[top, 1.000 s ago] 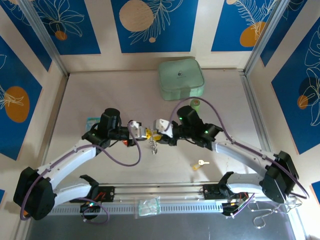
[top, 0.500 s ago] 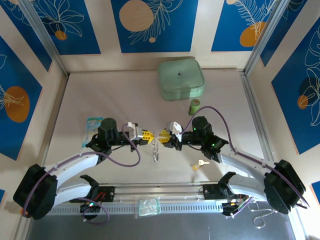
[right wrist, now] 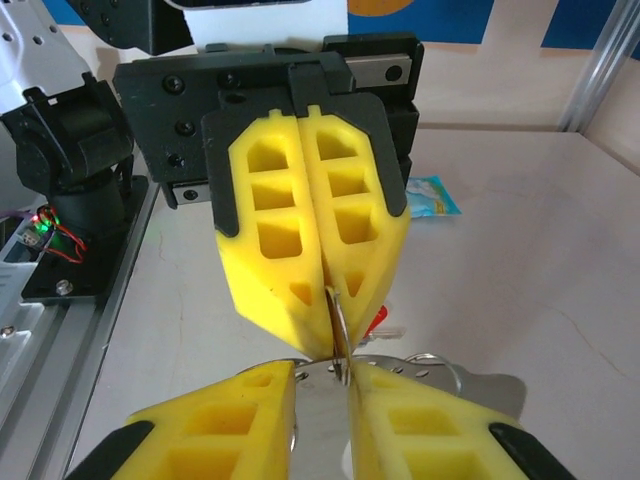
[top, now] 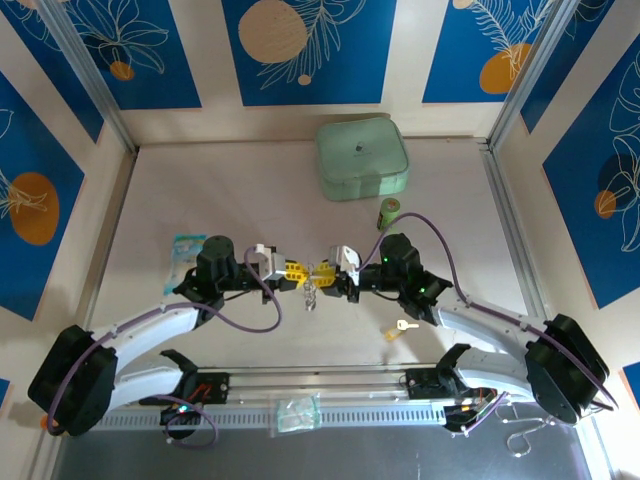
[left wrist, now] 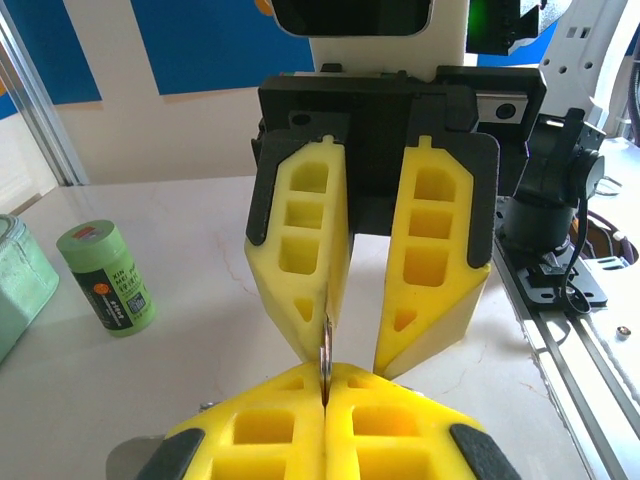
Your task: Put the keys on the keyring
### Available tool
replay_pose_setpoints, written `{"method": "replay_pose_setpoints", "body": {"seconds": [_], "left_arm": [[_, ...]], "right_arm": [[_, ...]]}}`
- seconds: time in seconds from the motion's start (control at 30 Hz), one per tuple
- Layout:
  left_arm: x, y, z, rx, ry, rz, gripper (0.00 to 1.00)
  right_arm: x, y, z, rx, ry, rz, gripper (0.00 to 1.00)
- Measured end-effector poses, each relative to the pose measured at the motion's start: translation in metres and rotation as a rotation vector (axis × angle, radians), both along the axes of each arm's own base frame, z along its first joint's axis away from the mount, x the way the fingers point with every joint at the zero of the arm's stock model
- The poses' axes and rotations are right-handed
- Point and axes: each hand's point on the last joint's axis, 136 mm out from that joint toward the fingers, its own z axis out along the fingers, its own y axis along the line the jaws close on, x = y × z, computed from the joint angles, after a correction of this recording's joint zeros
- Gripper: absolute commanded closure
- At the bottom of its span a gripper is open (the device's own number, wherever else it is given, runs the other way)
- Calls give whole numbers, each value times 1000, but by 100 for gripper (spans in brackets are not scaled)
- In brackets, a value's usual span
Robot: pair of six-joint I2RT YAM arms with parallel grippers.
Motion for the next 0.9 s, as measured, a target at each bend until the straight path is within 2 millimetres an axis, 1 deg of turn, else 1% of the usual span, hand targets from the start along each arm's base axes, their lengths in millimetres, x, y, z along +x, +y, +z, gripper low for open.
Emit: {"method": "replay_pose_setpoints", "body": {"seconds": [0.03,0.13,0.2,0.27,0.3,0.33,0.43,0.53,0.6,0.7,0.73,0.9], "left_arm": [[-1,0,0,-1,0,-3,100],[-2,0,0,-1,2,-10,100],[-2,0,0,-1,2,-10,100],[-2,0,-1,0,3,-10,100],[-2,0,-1,0,3,-10,89],[-2,0,-1,0,3,-10,83],[-2,0,-3,10,2,-11,82],[-4,1,-10,50,0,-16,87],[-4,2,-11,74,-8,-20,93],[-4,3,-12,101,-25,-22,97],[-5,3,-12,107,-27,-22,100],[-8,4,-19,132,-18,-31,100]], "right_arm": [[1,0,0,2,-2,-3,78],[1,0,2,8,3,-8,93],[1,1,2,9,7,-7,100],[1,1,2,8,6,-5,100],[1,1,2,8,6,-5,100],[0,1,2,8,7,-2,100],[-3,2,1,-12,9,14,100],[-6,5,1,-56,-3,36,100],[-6,8,2,-89,-16,47,100],[-5,8,1,-133,-34,55,100],[-5,9,0,-145,-37,59,100],[-8,9,-6,-186,-38,80,100]]}}
